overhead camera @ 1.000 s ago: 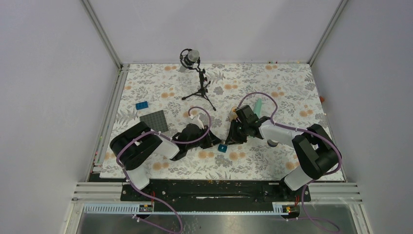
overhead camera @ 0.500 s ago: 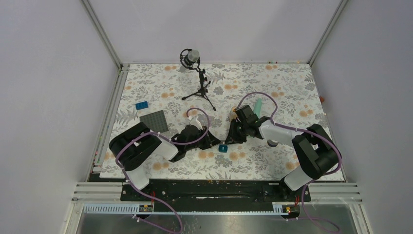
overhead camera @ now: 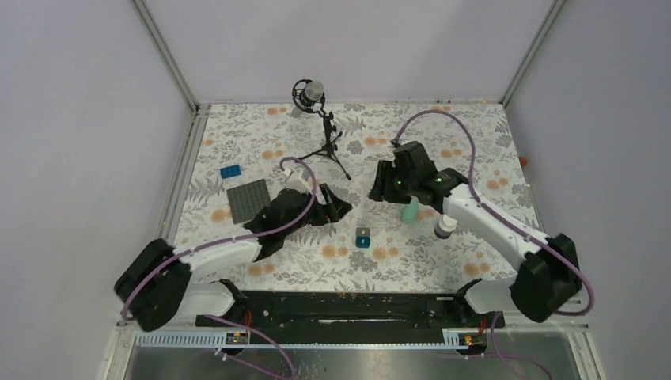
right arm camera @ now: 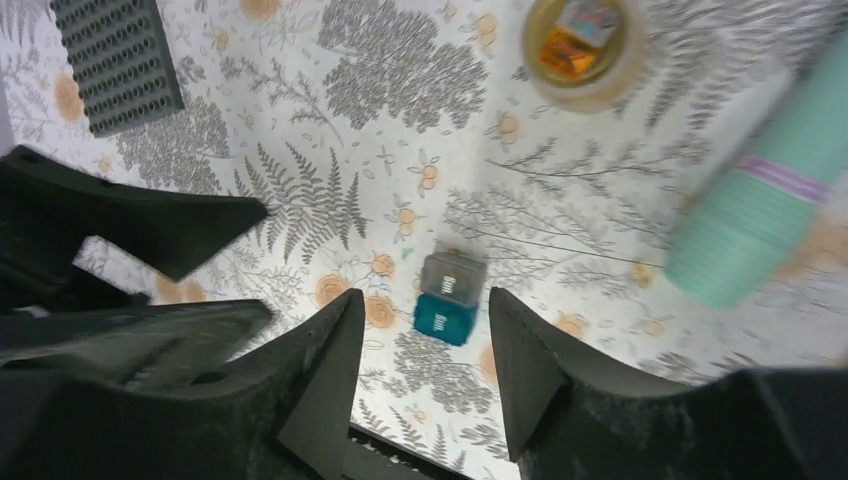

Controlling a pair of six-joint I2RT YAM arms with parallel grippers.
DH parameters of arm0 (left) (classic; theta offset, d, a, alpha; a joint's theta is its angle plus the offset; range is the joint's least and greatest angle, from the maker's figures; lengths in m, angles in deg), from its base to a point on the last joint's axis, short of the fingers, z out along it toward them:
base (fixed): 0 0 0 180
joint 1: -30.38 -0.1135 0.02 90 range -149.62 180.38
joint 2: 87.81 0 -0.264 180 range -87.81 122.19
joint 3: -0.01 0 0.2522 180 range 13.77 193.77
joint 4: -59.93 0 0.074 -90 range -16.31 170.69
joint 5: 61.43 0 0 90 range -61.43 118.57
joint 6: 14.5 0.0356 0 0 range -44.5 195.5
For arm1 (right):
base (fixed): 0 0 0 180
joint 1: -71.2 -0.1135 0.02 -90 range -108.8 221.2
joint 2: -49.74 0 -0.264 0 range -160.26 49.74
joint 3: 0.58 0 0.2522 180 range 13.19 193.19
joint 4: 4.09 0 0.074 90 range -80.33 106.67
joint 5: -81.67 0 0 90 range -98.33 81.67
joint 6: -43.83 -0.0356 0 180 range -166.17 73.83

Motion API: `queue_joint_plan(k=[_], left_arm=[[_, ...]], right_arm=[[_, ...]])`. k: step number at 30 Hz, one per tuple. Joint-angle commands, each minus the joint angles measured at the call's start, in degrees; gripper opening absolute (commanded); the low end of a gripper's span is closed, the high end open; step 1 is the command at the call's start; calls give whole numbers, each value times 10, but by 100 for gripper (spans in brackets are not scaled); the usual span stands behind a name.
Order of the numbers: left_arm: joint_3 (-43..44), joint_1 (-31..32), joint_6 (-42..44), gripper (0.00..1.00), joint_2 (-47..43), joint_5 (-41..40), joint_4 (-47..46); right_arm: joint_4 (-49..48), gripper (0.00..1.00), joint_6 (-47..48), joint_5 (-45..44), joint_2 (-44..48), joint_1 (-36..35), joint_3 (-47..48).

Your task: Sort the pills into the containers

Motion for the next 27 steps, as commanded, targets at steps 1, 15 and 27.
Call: queue_joint_plan(k=[1,15,27], left_arm=[[32,-1,90,96,-132,-95,147],[201,-3,174,99,-449,-216,588],[319,-3,219,99,-606,-332,742]], right_arm=[[108,60,58,-127,97,7,20],[343,99,117,-462,462,9,119],[372,100,168,-594,646,8,264]])
